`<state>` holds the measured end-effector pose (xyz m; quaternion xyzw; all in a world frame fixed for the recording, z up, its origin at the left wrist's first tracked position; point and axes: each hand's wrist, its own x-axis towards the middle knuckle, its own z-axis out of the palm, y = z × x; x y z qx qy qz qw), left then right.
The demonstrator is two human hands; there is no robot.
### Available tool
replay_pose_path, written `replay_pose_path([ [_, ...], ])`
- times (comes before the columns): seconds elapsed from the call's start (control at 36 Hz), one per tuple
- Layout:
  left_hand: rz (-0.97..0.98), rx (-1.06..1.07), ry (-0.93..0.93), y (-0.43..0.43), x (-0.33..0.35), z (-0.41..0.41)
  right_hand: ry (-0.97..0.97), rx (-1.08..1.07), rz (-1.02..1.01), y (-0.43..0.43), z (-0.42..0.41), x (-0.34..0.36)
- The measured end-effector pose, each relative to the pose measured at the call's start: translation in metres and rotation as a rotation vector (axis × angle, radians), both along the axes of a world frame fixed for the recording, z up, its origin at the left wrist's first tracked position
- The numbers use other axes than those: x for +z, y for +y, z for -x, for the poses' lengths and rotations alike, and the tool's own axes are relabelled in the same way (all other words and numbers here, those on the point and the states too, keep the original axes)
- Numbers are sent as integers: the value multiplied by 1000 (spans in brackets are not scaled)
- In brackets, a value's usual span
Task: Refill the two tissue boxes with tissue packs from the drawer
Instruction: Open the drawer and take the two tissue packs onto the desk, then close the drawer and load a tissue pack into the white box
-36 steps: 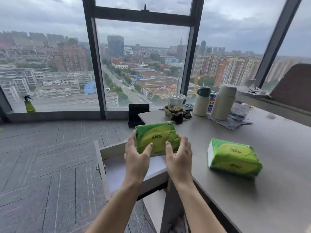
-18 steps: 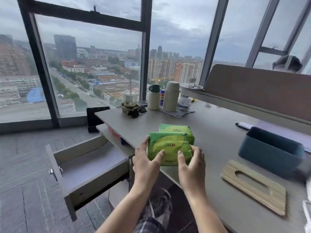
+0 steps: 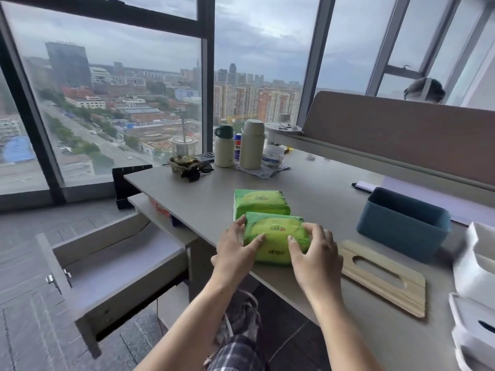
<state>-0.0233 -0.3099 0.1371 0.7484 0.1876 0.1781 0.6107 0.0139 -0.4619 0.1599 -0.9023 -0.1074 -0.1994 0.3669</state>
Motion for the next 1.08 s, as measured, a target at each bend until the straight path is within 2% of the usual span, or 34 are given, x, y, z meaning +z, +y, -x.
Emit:
replay_pose_path([
  [0.14, -29, 32, -52, 12, 20, 15, -154, 40, 26, 17, 4, 12],
  [0.22, -50, 87, -114, 28, 25, 28, -224, 208, -86, 36, 10, 22],
  [0.39, -35, 227, -163, 82, 25, 69, -191, 501, -225, 99, 31, 19],
  [0.53, -73, 393, -110, 139, 3, 122, -92, 682, -216, 157, 70, -6],
  [0.61, -58, 523, -66, 167, -13, 156, 37, 790, -189, 189, 93, -34],
  [0.86, 43, 701, 131, 202, -68, 221, 388, 894, -35, 249, 149, -112],
  [0.97, 84, 674, 233, 209, -84, 231, 488, 904, 33, 261, 165, -137],
  [1.08, 147, 528, 352, 215, -90, 229, 528, 859, 67, 266, 171, -149],
])
